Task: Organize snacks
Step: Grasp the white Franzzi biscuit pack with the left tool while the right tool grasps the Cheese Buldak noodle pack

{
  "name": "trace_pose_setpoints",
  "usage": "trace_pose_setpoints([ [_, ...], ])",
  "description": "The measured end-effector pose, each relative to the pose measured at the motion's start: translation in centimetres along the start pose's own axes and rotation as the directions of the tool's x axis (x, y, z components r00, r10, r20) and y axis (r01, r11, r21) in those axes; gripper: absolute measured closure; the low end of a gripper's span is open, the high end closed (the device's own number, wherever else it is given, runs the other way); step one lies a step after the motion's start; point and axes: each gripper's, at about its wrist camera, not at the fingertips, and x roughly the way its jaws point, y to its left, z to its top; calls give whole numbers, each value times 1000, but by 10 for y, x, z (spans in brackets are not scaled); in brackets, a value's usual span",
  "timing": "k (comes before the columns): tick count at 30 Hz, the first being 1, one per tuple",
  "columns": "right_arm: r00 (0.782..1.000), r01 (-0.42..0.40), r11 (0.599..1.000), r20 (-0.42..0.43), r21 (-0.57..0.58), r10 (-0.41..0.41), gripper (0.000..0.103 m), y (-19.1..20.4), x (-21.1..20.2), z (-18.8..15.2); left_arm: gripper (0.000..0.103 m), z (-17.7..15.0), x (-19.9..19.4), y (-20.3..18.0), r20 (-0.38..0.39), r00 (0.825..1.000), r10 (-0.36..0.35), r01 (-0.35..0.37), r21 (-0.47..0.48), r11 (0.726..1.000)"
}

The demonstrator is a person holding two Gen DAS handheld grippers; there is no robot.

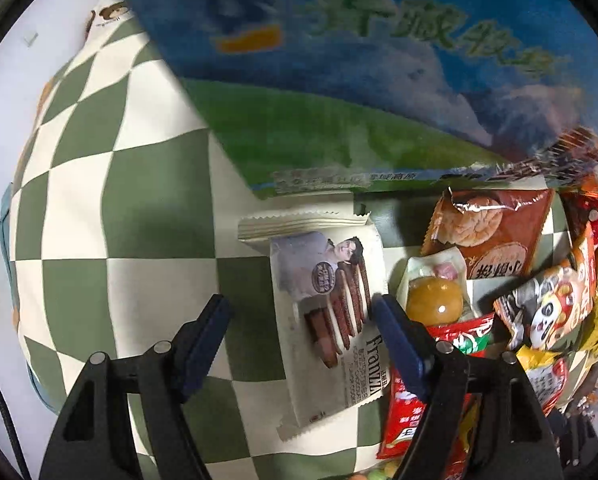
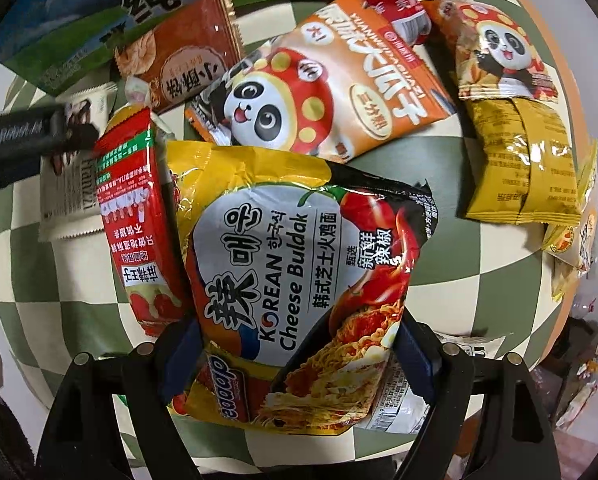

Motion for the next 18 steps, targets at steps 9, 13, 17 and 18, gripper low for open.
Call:
trace_pose_setpoints([
  [9, 1000, 5, 1000, -14, -16, -5, 16, 5, 14, -4, 28, -30, 3, 47, -23, 1000, -4, 4, -18, 1000],
  [13, 1000, -2, 1000, -13, 0, 2, 15, 5, 25, -8, 28, -36, 13, 48, -66, 997, -47, 43, -47, 998],
  [17, 998, -37, 999, -41, 27, 38, 15, -4, 34, -8, 30, -41, 29, 35, -113, 993, -13, 10, -32, 999],
  [18, 998, -43, 999, -50, 32, 44, 15, -5, 36, -9, 31, -39, 32, 30, -109, 994, -3, -1, -30, 1000],
])
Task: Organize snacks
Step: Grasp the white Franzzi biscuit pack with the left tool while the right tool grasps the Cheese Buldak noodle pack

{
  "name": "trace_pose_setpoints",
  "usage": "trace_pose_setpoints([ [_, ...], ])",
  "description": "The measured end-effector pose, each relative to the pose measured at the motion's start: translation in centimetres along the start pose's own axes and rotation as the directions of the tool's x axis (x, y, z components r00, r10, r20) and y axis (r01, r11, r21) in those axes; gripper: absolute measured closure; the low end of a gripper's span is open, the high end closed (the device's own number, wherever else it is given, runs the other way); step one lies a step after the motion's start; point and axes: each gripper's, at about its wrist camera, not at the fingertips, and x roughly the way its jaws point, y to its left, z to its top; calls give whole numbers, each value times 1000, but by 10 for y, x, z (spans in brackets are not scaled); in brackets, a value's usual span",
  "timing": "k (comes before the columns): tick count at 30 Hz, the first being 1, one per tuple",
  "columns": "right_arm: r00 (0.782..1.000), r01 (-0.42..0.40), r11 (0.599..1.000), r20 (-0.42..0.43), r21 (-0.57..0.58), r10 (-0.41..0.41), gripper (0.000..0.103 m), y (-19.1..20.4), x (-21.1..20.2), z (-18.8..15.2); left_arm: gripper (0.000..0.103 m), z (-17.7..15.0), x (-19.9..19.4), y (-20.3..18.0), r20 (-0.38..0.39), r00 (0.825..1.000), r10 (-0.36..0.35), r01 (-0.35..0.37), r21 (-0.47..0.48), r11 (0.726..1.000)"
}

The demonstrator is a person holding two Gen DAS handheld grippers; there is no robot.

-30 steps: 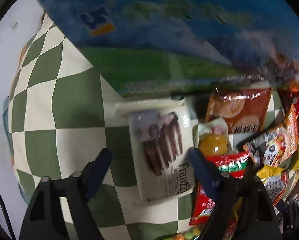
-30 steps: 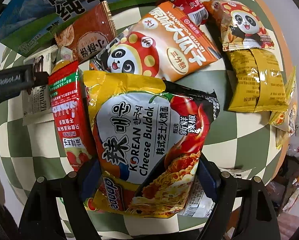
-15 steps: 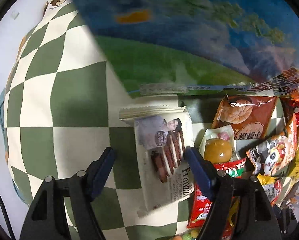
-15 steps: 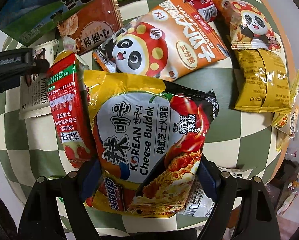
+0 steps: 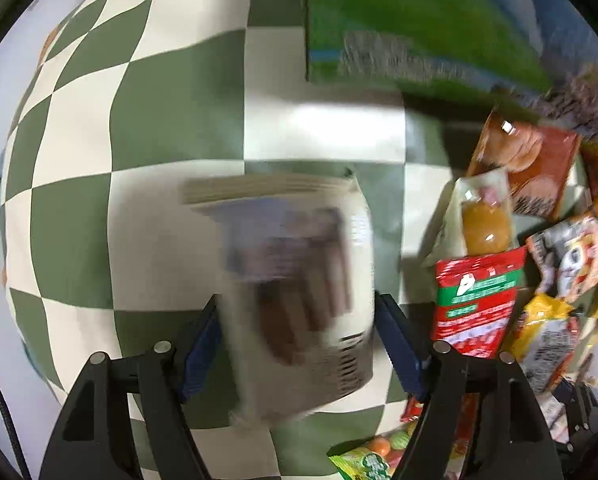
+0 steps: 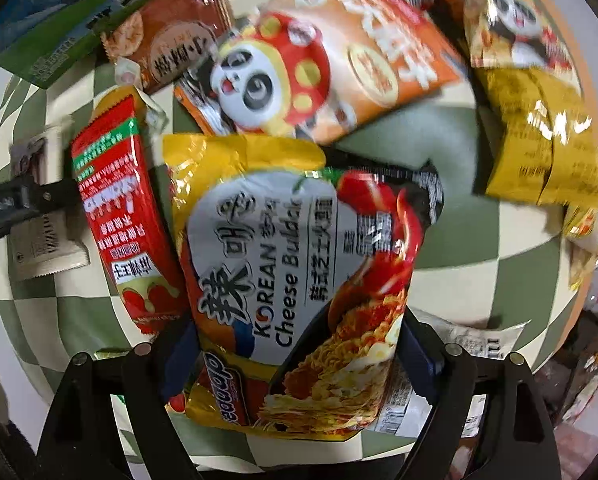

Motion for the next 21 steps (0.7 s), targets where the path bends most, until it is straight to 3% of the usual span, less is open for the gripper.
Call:
trace_pose_setpoints([
  [1, 1000, -1, 1000, -9, -1, 1, 15, -1, 3, 0, 32, -4, 2, -2, 11, 1000, 11, -11, 0, 1000],
  [3, 1000, 5, 1000, 0, -7, -5, 16, -1, 2, -1, 46, -16, 5, -2, 29, 999, 27, -27, -1, 1000],
  [13, 1000, 22, 998, 12, -54, -22, 16, 15, 9, -15, 43, -88, 15, 11, 1, 1000, -26, 26, -13, 1000],
  [16, 1000, 31, 999, 0, -43, -31, 15, 15, 20, -10, 42, -94, 29, 10, 1, 1000, -17, 17, -24, 1000],
  [21, 998, 51, 997, 29, -58, -49, 18, 21, 13, -9, 48, -101, 22, -3, 67, 998, 14, -15, 15, 1000],
])
